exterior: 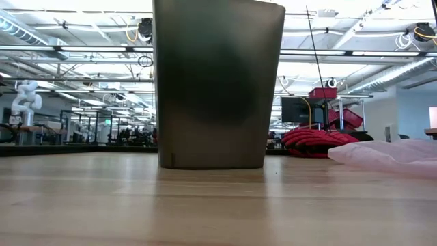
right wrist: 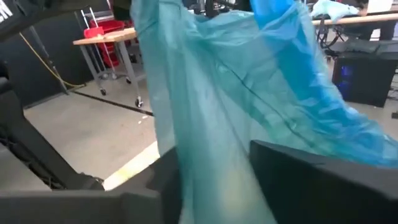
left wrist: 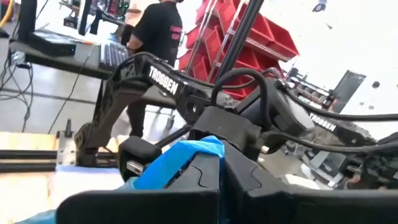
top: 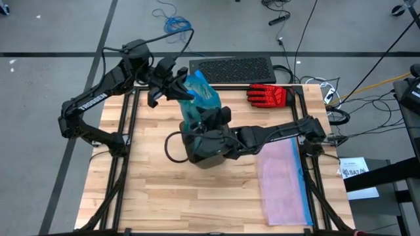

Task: Place trash/remove bag and relplace
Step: Remove the blue trash bag from the black trash bin

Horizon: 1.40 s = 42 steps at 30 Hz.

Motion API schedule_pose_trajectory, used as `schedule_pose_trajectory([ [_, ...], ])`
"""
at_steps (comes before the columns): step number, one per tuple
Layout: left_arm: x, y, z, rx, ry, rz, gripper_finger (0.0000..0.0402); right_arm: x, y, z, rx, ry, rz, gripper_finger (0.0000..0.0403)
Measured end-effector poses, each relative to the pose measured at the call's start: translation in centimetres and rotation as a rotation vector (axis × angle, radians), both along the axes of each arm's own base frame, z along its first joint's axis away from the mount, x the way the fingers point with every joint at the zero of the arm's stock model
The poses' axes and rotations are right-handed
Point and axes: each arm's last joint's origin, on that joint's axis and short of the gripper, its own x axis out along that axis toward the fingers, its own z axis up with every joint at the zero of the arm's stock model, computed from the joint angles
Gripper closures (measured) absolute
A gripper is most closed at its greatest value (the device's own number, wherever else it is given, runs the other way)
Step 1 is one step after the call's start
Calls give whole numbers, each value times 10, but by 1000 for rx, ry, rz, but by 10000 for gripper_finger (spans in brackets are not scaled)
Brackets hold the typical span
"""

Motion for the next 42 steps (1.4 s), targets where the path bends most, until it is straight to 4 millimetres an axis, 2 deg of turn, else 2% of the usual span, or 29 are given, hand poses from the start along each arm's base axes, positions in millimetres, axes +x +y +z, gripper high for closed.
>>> schedule_pose_trajectory([
  [5, 0, 0, -1, -8, 11, -8, 376, 0, 1, -2, -4, 15, 2, 359],
  [7, 0, 0, -1, -6, 10, -9, 372, 0, 1, -3, -12, 31, 3, 390],
  [12, 0, 0, -1, -3, 7, 3, 375, 1, 1, -4, 9, 45, 54, 401],
  [17, 0, 0, 0, 2, 1, 6, 398, 0, 2, -7, 13, 81, 81, 402],
  [23, 0, 0, 3, 22, -36, 14, 400, -1, 2, -14, 75, 117, 145, 403],
  [32, -1, 1, 12, 43, -111, 32, 401, -6, 2, -23, 152, 169, 149, 403],
  [42, -9, 13, 22, 18, -166, 59, 401, -10, 2, -30, 212, 216, 159, 403],
])
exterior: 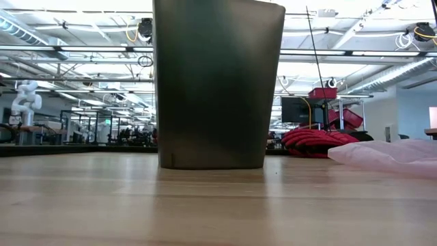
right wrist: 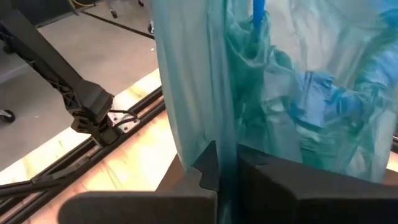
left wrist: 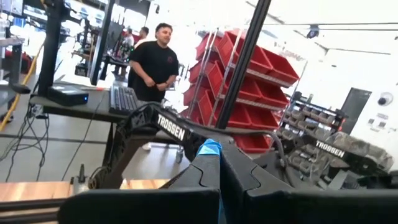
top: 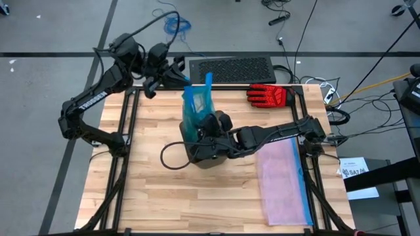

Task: Place trash/remove bag and relplace
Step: Remove the blue trash bag from the black trash bin

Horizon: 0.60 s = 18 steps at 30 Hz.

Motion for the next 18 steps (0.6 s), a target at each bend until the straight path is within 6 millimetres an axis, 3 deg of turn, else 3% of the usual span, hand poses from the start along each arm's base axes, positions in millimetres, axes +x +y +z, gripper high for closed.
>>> schedule_pose_trajectory([
  [10, -7, 8, 4, 1, -17, 28, 401, 1, 1, -3, 40, 18, 36, 403],
  [18, -17, 3, 25, 42, -74, 31, 402, 1, -2, -5, 60, 38, 54, 403],
])
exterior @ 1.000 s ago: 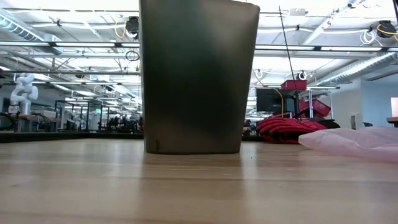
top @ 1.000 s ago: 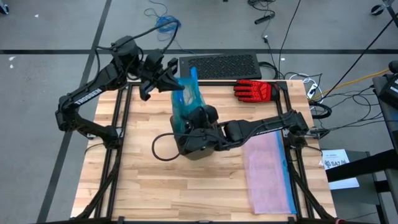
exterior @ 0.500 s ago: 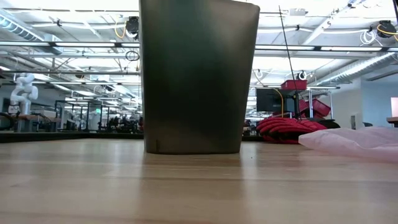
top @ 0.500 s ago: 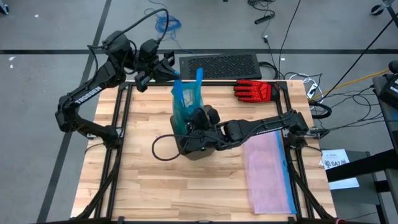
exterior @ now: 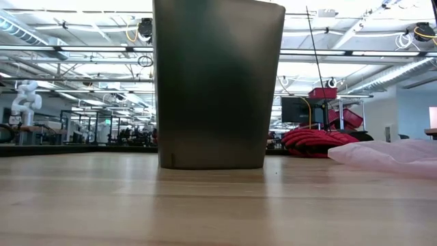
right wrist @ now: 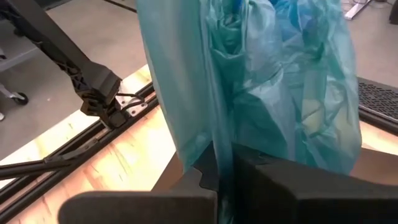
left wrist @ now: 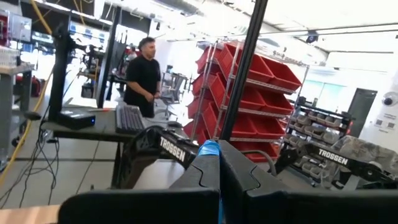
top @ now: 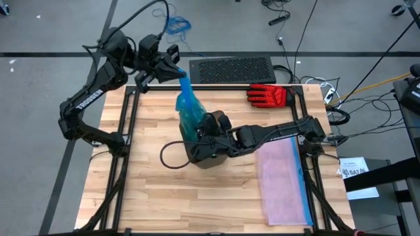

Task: Place trash/remove bag and relplace
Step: Remove the blue trash bag from the black trash bin

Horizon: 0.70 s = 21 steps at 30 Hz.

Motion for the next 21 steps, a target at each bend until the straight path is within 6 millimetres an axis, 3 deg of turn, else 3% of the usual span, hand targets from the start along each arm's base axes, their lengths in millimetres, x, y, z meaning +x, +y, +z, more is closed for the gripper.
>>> schedule_pose_trajectory([
  [21, -3, -2, 7, -16, 0, -6, 402, 2, -4, -8, 65, 26, 37, 403],
])
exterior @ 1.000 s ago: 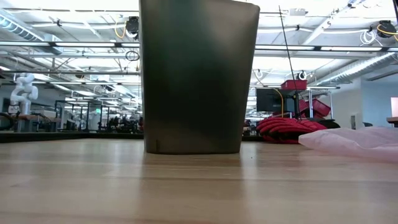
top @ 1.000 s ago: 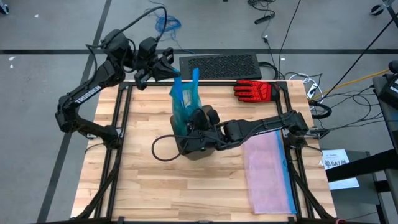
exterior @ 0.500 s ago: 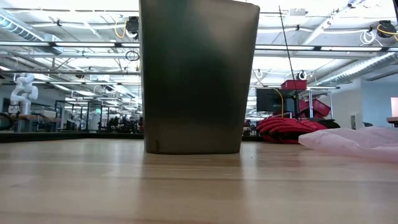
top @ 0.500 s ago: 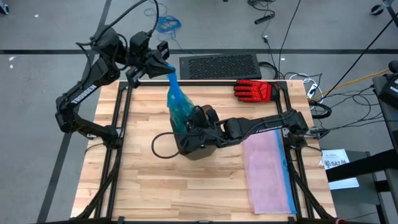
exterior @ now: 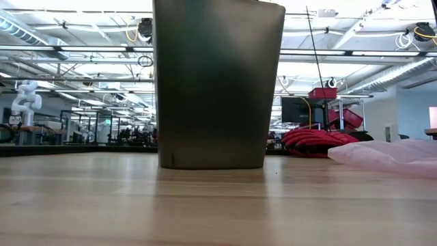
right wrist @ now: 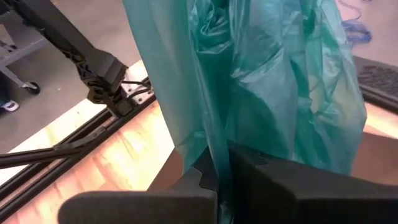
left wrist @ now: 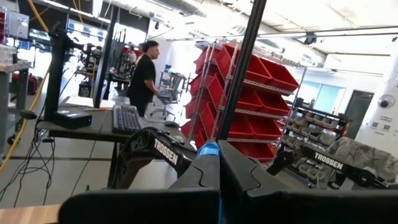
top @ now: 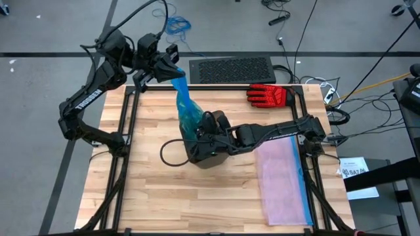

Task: Place trash/remove bag and relplace
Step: Remove the blue trash bag from the black trash bin

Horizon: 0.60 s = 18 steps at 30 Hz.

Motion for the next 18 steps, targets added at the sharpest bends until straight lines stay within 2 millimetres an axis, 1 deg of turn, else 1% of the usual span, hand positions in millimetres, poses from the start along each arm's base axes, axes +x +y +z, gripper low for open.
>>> schedule_pose_trajectory([
  [3, 0, 0, 0, -1, 1, 0, 402, 0, 0, -3, 11, 8, 7, 403],
  [18, -1, -1, 3, -16, 0, 2, 401, 1, 1, -4, 21, 10, 20, 403],
])
